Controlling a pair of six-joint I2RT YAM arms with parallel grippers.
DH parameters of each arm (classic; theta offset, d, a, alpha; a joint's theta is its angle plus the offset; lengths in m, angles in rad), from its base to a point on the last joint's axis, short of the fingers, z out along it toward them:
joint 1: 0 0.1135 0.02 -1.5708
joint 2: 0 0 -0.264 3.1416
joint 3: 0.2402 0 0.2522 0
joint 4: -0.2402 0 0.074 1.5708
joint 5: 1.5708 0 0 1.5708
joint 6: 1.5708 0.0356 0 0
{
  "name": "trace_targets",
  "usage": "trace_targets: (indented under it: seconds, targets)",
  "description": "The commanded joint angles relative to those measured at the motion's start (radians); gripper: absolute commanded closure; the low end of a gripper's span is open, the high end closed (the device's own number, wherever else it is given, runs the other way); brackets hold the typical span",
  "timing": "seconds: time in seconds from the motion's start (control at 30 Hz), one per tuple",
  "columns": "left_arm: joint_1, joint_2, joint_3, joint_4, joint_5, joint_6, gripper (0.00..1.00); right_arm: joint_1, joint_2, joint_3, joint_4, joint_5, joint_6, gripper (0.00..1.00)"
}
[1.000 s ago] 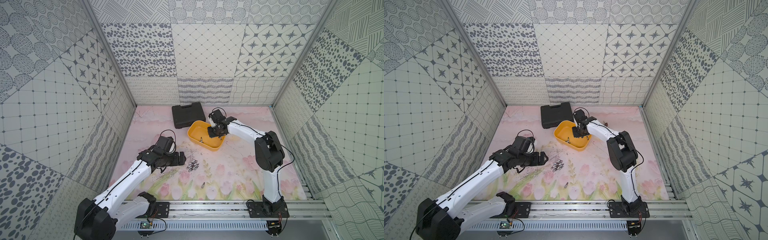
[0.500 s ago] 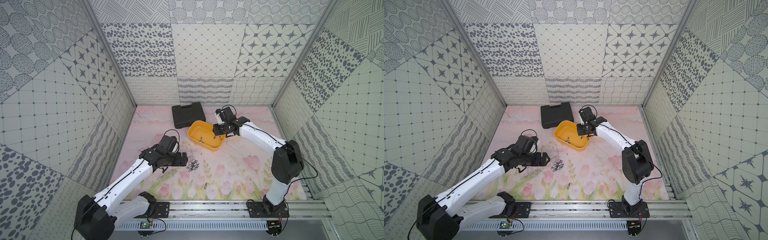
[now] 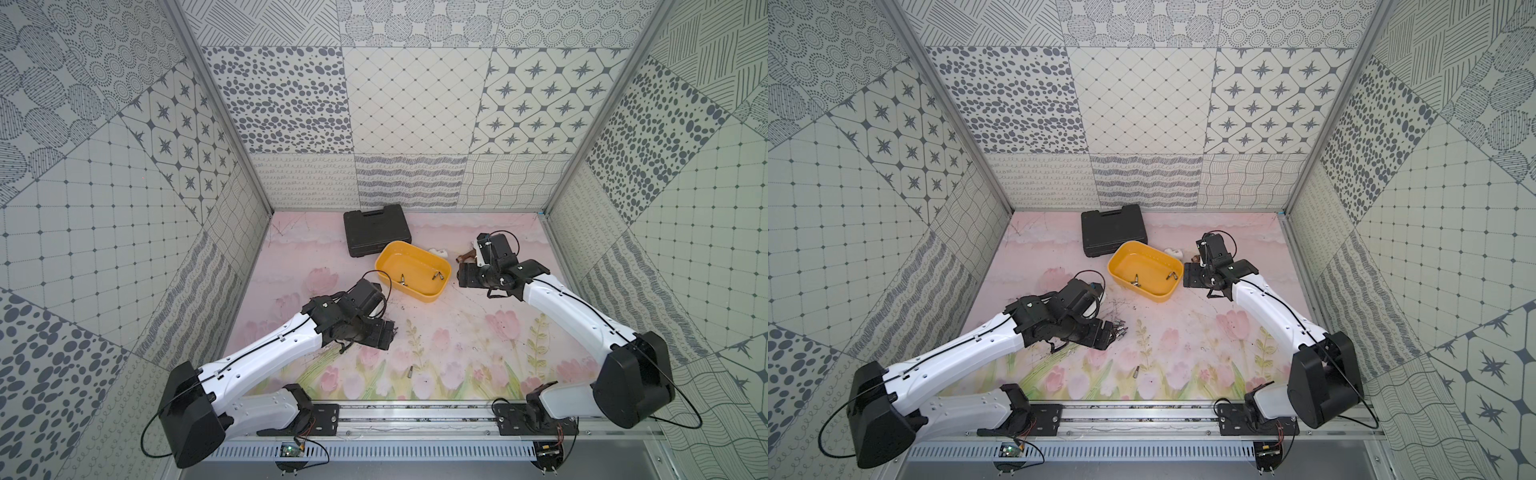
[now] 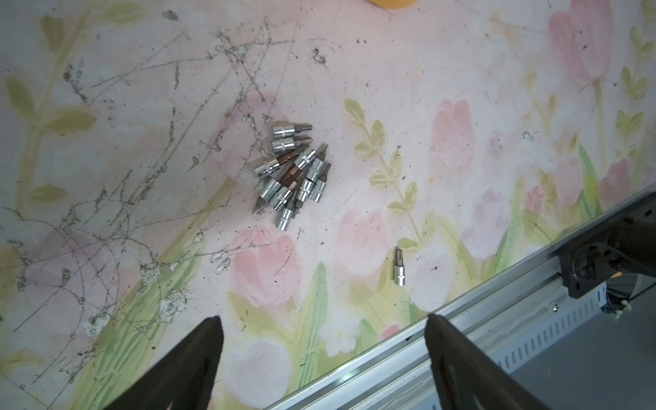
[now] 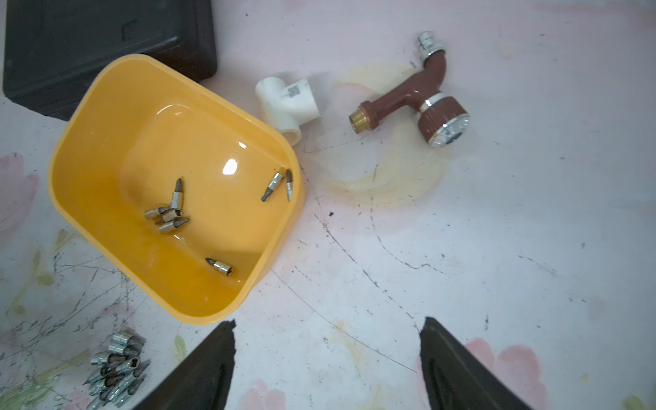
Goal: Put the bit on the desktop into the storage box
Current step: Pick up the screwdriver bit from the center of the board.
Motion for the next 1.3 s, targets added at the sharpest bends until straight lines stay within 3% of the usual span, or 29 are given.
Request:
trace_targets:
  seconds: [0.0, 0.47, 0.93, 1.27]
  targets:
    - [-0.113, 0.066, 0.058, -0.112, -0.051, -0.062, 0.08, -0.045, -0.083, -0.052, 0.061, 0.019, 0.06, 0.06]
    - [-0.317, 0.345, 0.185, -0.225, -0.043, -0.11, 0.28, -0.155, -0.19, -0.14, 0.085, -0.005, 0.1, 0.03]
    - [-0.371, 0.593, 0.281, -0.138, 0.04, -0.099, 0.42, -0.172, -0.201, -0.164, 0.088, -0.013, 0.104, 0.03]
    - [-0.38, 0.711, 0.322, -0.132, 0.002, -0.105, 0.5, -0.184, -0.208, -0.183, 0.094, -0.023, 0.106, 0.03]
